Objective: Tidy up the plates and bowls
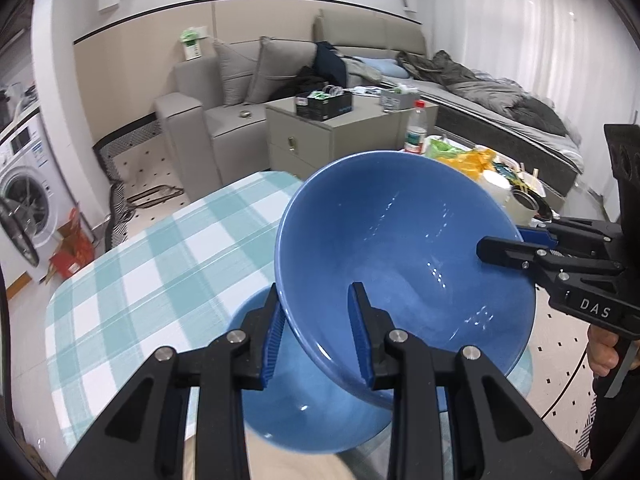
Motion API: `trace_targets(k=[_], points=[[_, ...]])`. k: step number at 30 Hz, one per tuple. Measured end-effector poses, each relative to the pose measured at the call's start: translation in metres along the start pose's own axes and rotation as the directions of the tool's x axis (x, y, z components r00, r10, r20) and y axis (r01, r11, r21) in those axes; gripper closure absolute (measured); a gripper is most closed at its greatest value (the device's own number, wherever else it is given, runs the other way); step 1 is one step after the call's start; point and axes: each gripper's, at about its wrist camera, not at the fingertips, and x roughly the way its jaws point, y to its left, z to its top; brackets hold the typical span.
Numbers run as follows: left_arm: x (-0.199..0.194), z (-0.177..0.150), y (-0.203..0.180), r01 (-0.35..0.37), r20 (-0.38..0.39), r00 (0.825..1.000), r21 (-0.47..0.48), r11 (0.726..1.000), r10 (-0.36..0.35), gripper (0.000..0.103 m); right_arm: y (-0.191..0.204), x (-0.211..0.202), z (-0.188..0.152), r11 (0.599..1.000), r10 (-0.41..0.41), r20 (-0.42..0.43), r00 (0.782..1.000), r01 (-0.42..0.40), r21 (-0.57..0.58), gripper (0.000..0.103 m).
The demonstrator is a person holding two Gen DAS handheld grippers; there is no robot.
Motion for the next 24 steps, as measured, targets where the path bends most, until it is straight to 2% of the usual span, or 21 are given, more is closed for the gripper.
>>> trace_targets(k=[11,24], points=[[-0.015,-0.027,0.026,-0.084,0.006,0.996,-0.053,0.995,0.084,0.073,0.038,0.024,0.007,0.996,0.049,-0.032,0.998,-0.051,-0.075,0.082],[0.007,-0.052,0.036,-0.139,-0.062,0.989,-0.069,0.988,0.135,0.073,0.052,0.065,-0.010,0.994,0.056,-0.125,0.991,-0.067,-0.090,0.082]])
